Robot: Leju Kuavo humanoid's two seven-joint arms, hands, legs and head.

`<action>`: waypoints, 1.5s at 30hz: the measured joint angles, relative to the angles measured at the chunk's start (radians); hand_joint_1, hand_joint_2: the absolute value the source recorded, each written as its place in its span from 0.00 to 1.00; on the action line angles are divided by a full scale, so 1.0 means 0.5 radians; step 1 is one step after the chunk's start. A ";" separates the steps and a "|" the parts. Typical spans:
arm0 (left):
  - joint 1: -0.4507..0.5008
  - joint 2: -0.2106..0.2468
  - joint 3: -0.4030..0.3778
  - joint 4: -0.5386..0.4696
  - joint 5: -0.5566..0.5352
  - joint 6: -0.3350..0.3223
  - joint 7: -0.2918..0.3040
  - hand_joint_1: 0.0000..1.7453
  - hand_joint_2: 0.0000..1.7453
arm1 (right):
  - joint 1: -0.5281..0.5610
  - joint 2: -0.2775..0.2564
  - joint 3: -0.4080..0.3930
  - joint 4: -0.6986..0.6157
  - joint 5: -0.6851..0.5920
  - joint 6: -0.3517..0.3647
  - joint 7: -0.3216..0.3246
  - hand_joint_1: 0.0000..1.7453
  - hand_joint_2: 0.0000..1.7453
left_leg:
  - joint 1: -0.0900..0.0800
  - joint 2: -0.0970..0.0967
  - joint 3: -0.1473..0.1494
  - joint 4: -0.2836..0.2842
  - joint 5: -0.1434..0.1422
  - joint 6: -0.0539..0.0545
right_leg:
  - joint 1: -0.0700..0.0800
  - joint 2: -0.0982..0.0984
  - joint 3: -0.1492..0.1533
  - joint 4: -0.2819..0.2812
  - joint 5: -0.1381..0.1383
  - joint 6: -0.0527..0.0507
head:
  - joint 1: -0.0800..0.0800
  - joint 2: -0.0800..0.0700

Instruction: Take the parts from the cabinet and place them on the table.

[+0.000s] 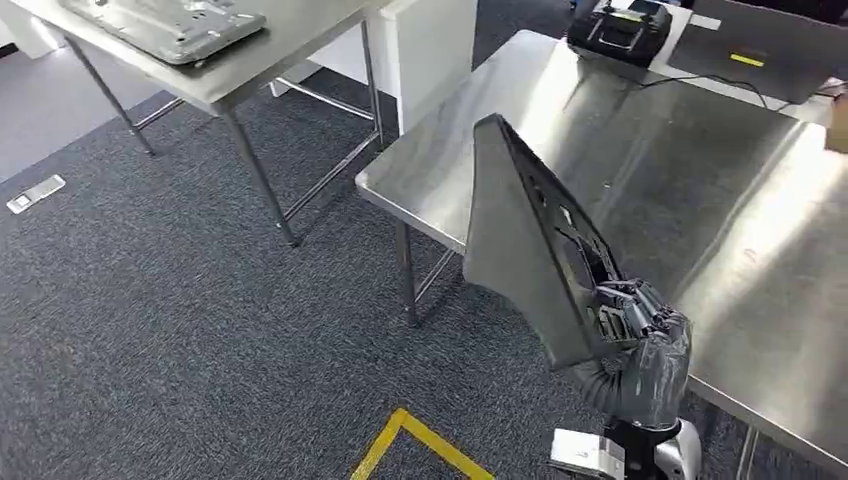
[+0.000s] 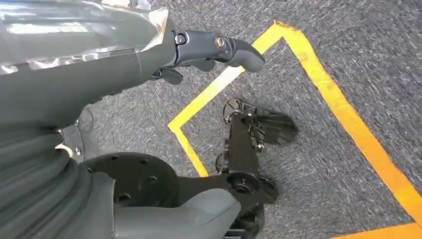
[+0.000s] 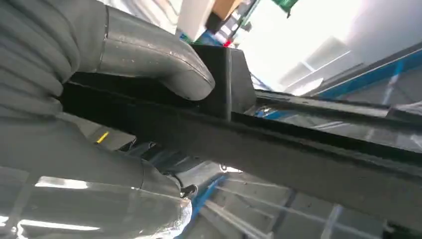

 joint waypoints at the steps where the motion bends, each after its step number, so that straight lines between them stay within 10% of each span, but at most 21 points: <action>1: 0.000 -0.001 0.000 0.000 -0.001 0.000 -0.005 0.00 1.00 | -0.005 0.000 0.000 0.000 0.007 0.002 0.004 1.00 1.00 | 0.000 -0.072 -0.045 0.102 -0.070 0.004 | 0.001 0.016 0.000 0.000 0.004 -0.024 | 0.002 0.000; 3: 0.005 -0.001 0.001 0.000 0.001 -0.003 -0.011 0.00 1.00 | -0.005 0.001 0.002 0.000 0.021 0.010 0.003 1.00 1.00 | -0.003 -0.126 -0.198 0.413 -0.217 0.007 | 0.017 0.061 -0.003 0.000 0.005 -0.047 | -0.005 0.000; 5: 0.008 0.000 0.004 0.000 0.012 0.002 -0.019 0.00 1.00 | -0.003 0.001 0.002 0.000 0.039 0.027 0.008 1.00 1.00 | -0.003 -0.131 -0.306 0.585 -0.236 0.017 | 0.032 0.123 -0.003 0.001 0.005 -0.049 | -0.005 0.000; 8: 0.007 0.000 0.015 0.000 0.018 0.004 -0.035 0.00 1.00 | -0.003 0.001 0.002 0.000 0.063 0.044 0.023 1.00 1.00 | -0.003 -0.168 -0.156 0.225 0.017 0.053 | 0.039 0.210 0.012 0.001 0.005 -0.048 | -0.005 0.000; 10: 0.006 0.006 0.028 0.001 0.018 0.004 -0.036 0.00 1.00 | -0.006 0.009 0.001 -0.001 0.068 0.046 0.029 1.00 1.00 | -0.002 -0.329 -0.062 0.016 0.065 0.075 | 0.051 0.248 0.008 0.003 0.008 -0.040 | -0.001 0.000; 14: 0.003 0.001 0.035 0.001 0.022 0.006 -0.041 0.00 1.00 | -0.006 0.014 0.000 -0.004 0.082 0.051 0.034 1.00 1.00 | -0.030 -0.232 -0.053 -0.019 0.090 0.091 | 0.039 0.332 -0.036 -0.018 0.036 0.011 | -0.008 0.000; 17: 0.002 0.001 0.037 -0.001 0.025 0.007 -0.047 0.00 1.00 | -0.023 0.015 0.000 -0.009 0.091 0.052 0.040 1.00 1.00 | -0.019 -0.149 -0.041 -0.062 0.119 0.119 | 0.048 0.095 -0.140 0.201 -0.089 -0.001 | 0.010 0.000; 20: 0.004 0.002 0.038 0.000 0.018 0.011 -0.050 0.00 1.00 | -0.025 0.012 -0.004 -0.008 0.091 0.052 0.040 1.00 1.00 | -0.028 -0.065 -0.047 -0.060 0.116 0.120 | 0.041 0.066 -0.320 0.590 -0.230 0.004 | 0.011 0.000; 23: 0.001 -0.005 0.038 0.000 0.012 0.023 -0.066 0.00 1.00 | -0.024 0.005 -0.005 -0.006 0.091 0.046 0.044 1.00 1.00 | -0.025 0.022 -0.040 -0.058 0.109 0.109 | 0.023 0.019 -0.139 0.278 -0.089 0.075 | 0.011 0.000; 24: 0.000 -0.007 0.038 0.000 0.011 0.022 -0.069 0.00 1.00 | -0.025 0.005 -0.005 -0.006 0.091 0.044 0.044 1.00 1.00 | -0.026 0.042 -0.033 -0.054 0.102 0.098 | 0.017 -0.061 -0.031 0.084 -0.031 0.091 | 0.011 0.000; 25: 0.001 -0.002 0.038 -0.001 0.011 0.022 -0.074 0.00 1.00 | -0.032 0.005 -0.004 -0.006 0.092 0.043 0.044 1.00 1.00 | -0.041 0.061 -0.030 -0.047 0.089 0.082 | 0.027 -0.160 0.022 -0.017 -0.021 0.076 | 0.021 0.000; 29: -0.012 -0.004 0.038 0.000 0.011 0.022 -0.107 0.00 1.00 | -0.032 0.003 -0.006 0.001 0.104 0.021 0.062 1.00 1.00 | -0.040 0.151 -0.006 -0.046 0.075 0.042 | 0.046 -0.059 0.006 -0.013 0.003 0.006 | 0.012 0.000; 30: -0.020 -0.005 0.038 -0.001 0.011 0.022 -0.110 0.00 1.00 | -0.030 0.005 -0.006 0.002 0.109 0.021 0.067 1.00 1.00 | -0.023 0.119 -0.012 -0.034 0.055 0.019 | 0.006 -0.031 0.016 -0.021 0.015 -0.017 | 0.011 0.000; 32: -0.025 -0.002 0.040 0.000 0.011 0.022 -0.117 0.00 1.00 | -0.036 0.008 -0.011 0.008 0.113 0.018 0.075 1.00 1.00 | -0.018 -0.078 -0.082 0.147 -0.073 0.013 | 0.015 0.008 0.010 -0.020 0.020 -0.046 | 0.005 0.000; 35: -0.015 -0.002 0.048 0.000 0.008 0.023 -0.117 0.00 1.00 | -0.036 0.008 -0.013 0.021 0.114 0.018 0.075 1.00 1.00 | -0.016 -0.131 -0.289 0.559 -0.237 0.008 | 0.027 0.088 0.004 -0.019 0.025 -0.058 | 0.002 0.000; 37: -0.013 -0.002 0.050 0.000 0.008 0.023 -0.118 0.00 1.00 | -0.036 0.008 -0.016 0.031 0.114 0.018 0.076 1.00 1.00 | -0.016 -0.135 -0.271 0.481 -0.129 0.014 | 0.028 0.150 0.005 -0.013 0.026 -0.058 | 0.002 0.000; 39: -0.015 0.001 0.050 0.000 0.005 0.022 -0.121 0.00 1.00 | -0.039 0.009 -0.018 0.039 0.120 0.017 0.082 1.00 1.00 | -0.013 -0.149 -0.129 0.167 0.056 0.029 | 0.027 0.174 0.009 -0.004 0.025 -0.057 | 0.001 0.000; 45: -0.031 -0.007 0.050 0.000 -0.016 0.021 -0.133 0.00 1.00 | -0.049 0.014 -0.037 0.059 0.198 -0.016 0.132 1.00 1.00 | -0.035 -0.181 -0.082 -0.005 0.101 0.049 | 0.056 0.198 -0.021 0.006 0.024 -0.042 | 0.003 0.000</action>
